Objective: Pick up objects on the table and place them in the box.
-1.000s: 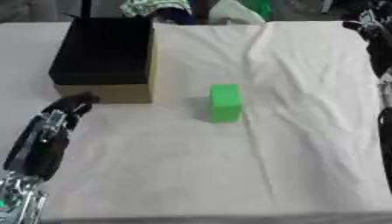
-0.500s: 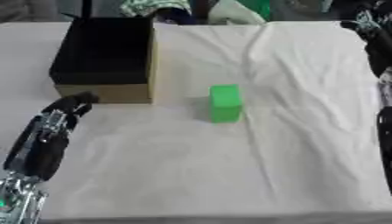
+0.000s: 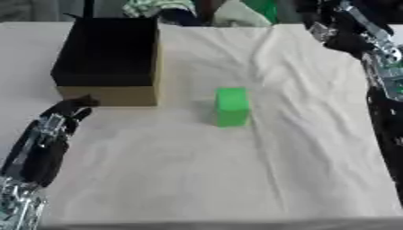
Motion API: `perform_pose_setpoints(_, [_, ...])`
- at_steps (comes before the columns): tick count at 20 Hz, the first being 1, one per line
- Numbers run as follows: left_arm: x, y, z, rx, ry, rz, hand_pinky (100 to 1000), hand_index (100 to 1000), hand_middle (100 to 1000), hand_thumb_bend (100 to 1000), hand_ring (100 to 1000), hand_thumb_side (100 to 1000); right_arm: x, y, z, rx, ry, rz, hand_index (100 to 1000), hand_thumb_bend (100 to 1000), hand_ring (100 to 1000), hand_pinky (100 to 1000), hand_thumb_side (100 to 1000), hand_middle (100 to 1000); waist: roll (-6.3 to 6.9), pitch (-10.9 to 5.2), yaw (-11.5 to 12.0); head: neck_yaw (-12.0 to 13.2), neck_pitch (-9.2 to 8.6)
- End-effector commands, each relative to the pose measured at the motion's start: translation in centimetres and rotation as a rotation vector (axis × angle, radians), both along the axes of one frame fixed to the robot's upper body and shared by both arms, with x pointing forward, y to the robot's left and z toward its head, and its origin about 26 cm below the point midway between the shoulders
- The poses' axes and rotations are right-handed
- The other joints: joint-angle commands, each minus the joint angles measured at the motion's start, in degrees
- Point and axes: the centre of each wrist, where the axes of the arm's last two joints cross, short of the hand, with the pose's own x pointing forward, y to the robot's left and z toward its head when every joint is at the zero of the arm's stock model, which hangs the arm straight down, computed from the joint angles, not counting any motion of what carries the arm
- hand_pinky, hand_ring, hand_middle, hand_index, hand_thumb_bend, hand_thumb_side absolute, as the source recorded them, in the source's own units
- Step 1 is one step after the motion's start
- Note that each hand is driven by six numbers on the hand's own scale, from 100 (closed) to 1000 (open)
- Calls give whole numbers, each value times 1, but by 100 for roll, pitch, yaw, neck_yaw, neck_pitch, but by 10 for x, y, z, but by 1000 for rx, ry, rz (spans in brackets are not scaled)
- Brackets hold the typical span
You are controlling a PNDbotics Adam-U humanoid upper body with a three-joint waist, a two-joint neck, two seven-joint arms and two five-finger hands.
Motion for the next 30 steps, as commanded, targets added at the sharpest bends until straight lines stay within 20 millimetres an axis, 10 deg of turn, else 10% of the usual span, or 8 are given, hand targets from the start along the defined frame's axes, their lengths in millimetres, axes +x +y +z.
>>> perform_pose_setpoints(1, [0, 1, 5, 9, -16, -5, 1000, 745, 718, 100, 997, 830, 10, 5, 11, -174, -33, 92, 961, 172, 920, 899, 368, 865, -4, -101, 15, -41, -59])
perform_pose_setpoints(12, [0, 0, 4, 9, -13, -12, 1000, 745, 718, 100, 997, 831, 36, 56, -15, -523, -20, 320, 977, 268, 955, 912, 482, 902, -3, -111, 54, -104, -100])
perform_pose_setpoints(30, [-1, 1, 2, 13, -6, -6, 1000, 745, 718, 100, 996, 833, 31, 62, -37, -731, -87, 396, 974, 360, 943, 904, 539, 902, -7, -119, -1, -162, -131])
